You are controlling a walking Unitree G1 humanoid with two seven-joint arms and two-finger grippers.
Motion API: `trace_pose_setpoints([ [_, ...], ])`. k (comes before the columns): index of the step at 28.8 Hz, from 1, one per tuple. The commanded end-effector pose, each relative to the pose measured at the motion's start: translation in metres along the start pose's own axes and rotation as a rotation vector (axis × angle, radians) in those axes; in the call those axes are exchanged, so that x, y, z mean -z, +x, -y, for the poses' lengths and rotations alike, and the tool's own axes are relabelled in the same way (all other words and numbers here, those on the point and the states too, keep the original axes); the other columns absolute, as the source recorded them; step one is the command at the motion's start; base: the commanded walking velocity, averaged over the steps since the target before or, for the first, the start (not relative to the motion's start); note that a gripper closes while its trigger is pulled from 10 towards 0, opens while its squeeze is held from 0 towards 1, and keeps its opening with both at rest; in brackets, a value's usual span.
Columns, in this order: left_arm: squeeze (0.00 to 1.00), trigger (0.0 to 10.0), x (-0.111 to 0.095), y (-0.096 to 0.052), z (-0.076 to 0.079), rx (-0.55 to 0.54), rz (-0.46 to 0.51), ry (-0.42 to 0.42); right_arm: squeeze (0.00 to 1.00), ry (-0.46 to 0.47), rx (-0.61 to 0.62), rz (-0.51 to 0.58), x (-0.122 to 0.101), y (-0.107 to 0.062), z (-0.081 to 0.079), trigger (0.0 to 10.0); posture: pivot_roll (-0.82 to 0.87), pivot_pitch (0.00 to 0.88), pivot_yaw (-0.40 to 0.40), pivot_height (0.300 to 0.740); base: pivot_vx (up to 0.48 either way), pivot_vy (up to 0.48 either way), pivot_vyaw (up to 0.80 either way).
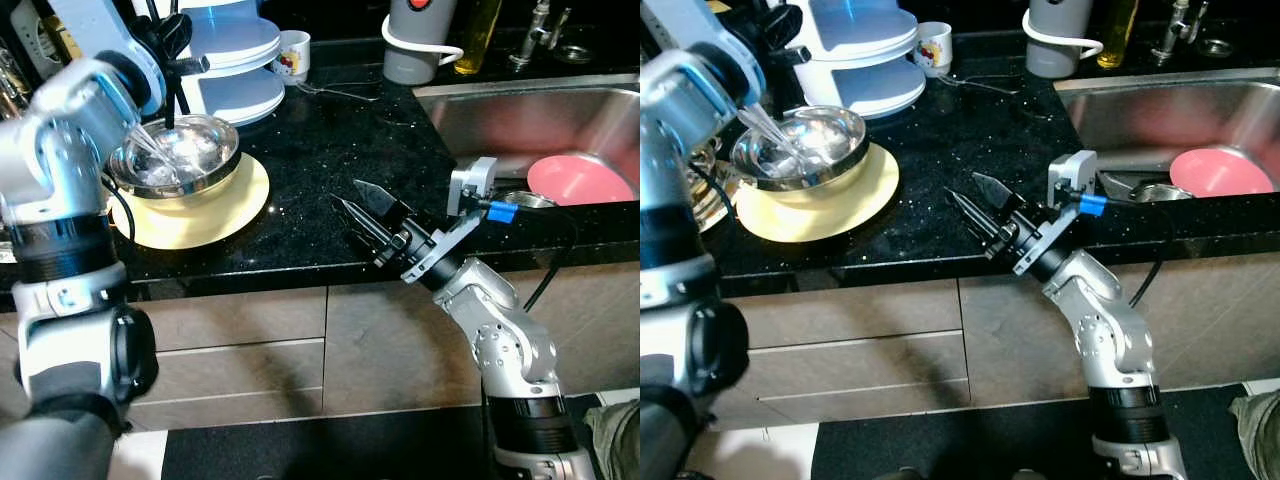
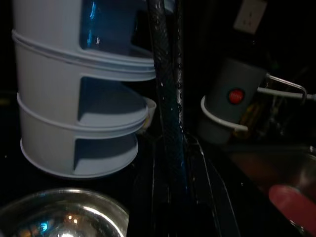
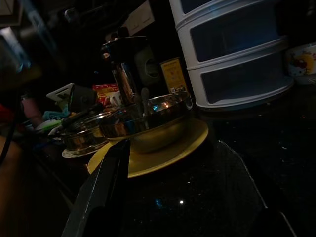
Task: Kitchen organization
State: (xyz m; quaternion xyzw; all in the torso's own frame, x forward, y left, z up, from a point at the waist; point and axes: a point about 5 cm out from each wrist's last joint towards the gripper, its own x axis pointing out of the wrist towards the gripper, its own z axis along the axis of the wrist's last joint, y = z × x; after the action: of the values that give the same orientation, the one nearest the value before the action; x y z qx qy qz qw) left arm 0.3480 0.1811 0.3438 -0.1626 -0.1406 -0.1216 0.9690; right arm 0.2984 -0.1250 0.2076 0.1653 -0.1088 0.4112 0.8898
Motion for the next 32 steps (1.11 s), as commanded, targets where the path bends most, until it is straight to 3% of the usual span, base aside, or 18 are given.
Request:
trace_pose_setpoints([
  [1,0.00,10.0,-0.005,-0.007,-0.004,-0.037,0.073,-0.011,0.00,-0.002,0.010,-0.005,0.002,0.002,0.001,10.0,-0.02,0.045,0.045,0.740,0.000,0.000,0.00],
  [7,0.00,10.0,0.002,-0.014,-0.004,-0.057,0.084,0.034,0.00,0.002,0.012,-0.004,0.002,0.003,0.001,10.0,-0.02,0.042,0.040,0.740,0.000,0.000,0.00],
  [17,0.00,10.0,0.014,-0.021,-0.003,-0.073,0.080,0.048,0.00,0.003,0.011,0.002,0.001,0.006,0.002,10.0,-0.02,0.031,0.040,0.740,0.000,-0.437,0.00],
  [32,0.00,10.0,0.024,-0.020,0.003,-0.055,0.071,0.020,0.00,-0.009,0.005,-0.001,0.000,0.006,0.004,10.0,-0.03,0.015,0.038,0.740,0.000,-0.460,0.00],
])
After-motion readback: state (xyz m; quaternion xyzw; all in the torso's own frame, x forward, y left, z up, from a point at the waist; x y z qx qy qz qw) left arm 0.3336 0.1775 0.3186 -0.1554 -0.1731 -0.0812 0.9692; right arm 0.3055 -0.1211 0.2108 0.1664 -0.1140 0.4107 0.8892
